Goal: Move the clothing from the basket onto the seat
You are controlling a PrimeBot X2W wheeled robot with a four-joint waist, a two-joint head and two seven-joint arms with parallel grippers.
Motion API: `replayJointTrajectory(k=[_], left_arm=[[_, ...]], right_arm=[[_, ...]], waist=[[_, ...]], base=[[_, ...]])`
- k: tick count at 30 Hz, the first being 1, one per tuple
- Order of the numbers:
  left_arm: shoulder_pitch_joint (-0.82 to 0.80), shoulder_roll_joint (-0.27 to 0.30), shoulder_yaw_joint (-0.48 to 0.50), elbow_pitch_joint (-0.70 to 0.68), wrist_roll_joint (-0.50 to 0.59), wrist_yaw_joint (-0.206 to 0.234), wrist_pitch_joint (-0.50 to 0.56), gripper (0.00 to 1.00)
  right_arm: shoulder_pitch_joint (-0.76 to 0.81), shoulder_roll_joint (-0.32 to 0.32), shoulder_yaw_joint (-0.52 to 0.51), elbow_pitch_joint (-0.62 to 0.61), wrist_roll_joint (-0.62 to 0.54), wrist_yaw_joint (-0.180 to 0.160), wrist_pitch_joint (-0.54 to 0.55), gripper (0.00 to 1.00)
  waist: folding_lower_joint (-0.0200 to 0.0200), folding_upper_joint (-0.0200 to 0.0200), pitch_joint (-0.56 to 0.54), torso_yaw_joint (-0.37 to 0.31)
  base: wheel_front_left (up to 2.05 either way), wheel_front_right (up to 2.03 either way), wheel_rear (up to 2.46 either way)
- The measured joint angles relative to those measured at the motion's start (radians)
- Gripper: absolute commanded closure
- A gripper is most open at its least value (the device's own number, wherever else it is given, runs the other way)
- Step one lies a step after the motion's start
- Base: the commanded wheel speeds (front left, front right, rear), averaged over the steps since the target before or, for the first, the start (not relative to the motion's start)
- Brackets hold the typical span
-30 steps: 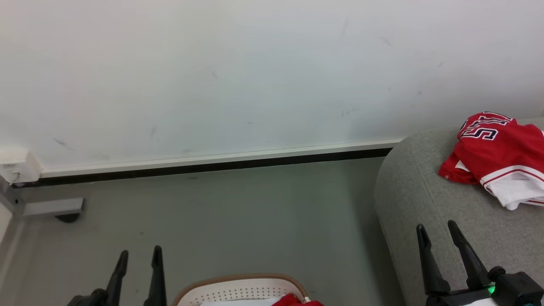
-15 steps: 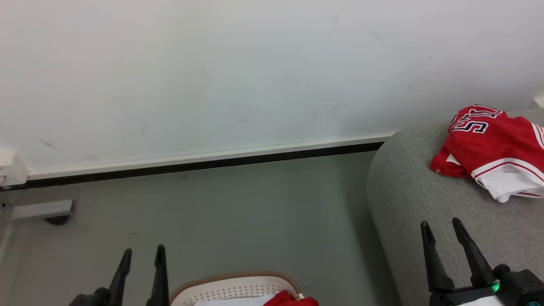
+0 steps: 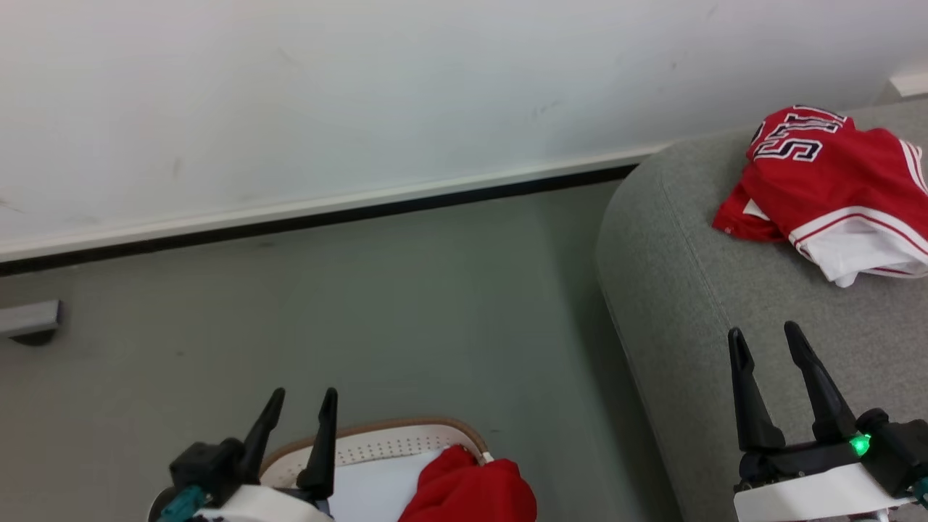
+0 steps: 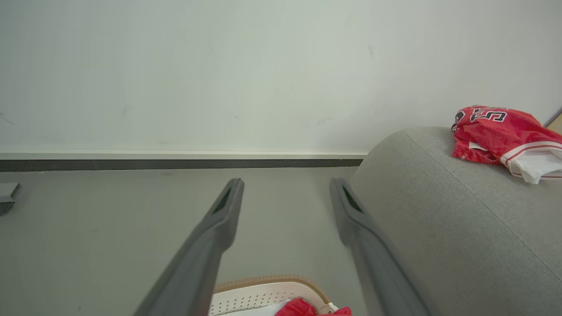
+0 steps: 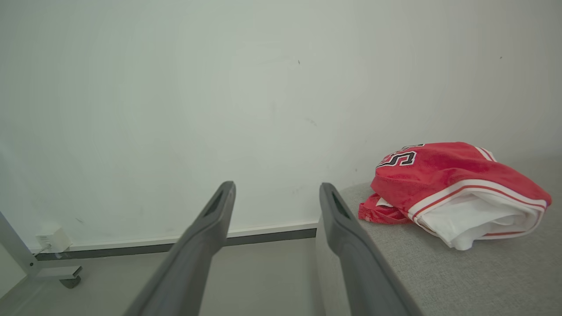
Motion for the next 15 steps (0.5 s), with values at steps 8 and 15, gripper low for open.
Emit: replayJointTrajectory(k=[8,15], left_arm=[[-0.147,0.046,-0.085,0.18,-0.009,-0.032,0.055,0.0],[-0.284,0.092,-0.254,0.341,-0.051,-0.038,0.149,0.0]], right_arm=[[-0.08,0.004,-0.021,-0.035,-0.001,0.0,-0.009,0.0],[-0.144,0.017,-0.045,-0.069,-0.001,0.0,-0.014,0.0]], waist=[[0.0001,0.0,0.141,-0.042],[0.0002,0.0,0.282,-0.084]], base=[[0.0,0.0,0.0],[0.0,0.0,0.0]])
